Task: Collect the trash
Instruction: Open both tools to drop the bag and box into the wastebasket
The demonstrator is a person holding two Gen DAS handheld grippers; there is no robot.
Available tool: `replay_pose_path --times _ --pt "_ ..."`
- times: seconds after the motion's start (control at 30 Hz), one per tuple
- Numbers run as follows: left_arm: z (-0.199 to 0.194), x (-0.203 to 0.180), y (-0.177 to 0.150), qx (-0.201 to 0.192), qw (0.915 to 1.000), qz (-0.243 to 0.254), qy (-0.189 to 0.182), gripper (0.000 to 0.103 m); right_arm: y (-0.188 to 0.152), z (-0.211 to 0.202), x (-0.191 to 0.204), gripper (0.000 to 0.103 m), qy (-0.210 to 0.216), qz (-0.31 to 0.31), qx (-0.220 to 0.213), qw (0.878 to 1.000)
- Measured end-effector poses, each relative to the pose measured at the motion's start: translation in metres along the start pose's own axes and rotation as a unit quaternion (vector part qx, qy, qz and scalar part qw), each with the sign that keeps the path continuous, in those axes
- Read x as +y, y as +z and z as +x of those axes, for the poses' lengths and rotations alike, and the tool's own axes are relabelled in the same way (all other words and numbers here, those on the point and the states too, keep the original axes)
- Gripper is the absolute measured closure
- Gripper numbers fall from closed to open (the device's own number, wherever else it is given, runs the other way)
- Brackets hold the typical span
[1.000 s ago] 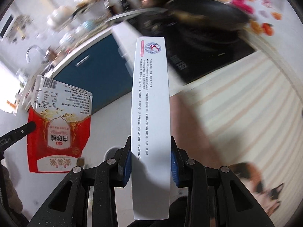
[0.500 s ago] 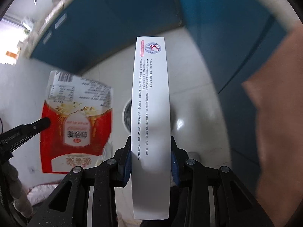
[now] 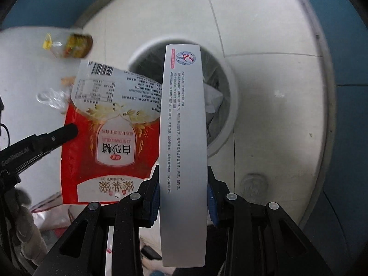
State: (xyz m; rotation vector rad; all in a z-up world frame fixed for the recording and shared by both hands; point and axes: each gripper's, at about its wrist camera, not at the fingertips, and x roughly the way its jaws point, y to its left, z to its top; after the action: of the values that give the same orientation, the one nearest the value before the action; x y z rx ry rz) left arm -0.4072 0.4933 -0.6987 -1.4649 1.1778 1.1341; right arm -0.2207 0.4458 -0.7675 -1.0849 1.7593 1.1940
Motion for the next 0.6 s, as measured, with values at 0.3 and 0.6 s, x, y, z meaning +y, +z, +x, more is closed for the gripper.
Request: replay_pose_path --times 0.3,0.6 --pt "0.018 -0.007 0.009 -0.012 0.9999 0.007 0.008 0.000 0.034 0.048 0.013 0.029 -0.032 -0.024 0.050 0.998" --pt "-0.030 0.006 -0.023 -0.082 0.9941 -0.013 0.069 0.000 0.027 -0.023 0.037 0.000 -0.136 -0.082 -0.048 0.986"
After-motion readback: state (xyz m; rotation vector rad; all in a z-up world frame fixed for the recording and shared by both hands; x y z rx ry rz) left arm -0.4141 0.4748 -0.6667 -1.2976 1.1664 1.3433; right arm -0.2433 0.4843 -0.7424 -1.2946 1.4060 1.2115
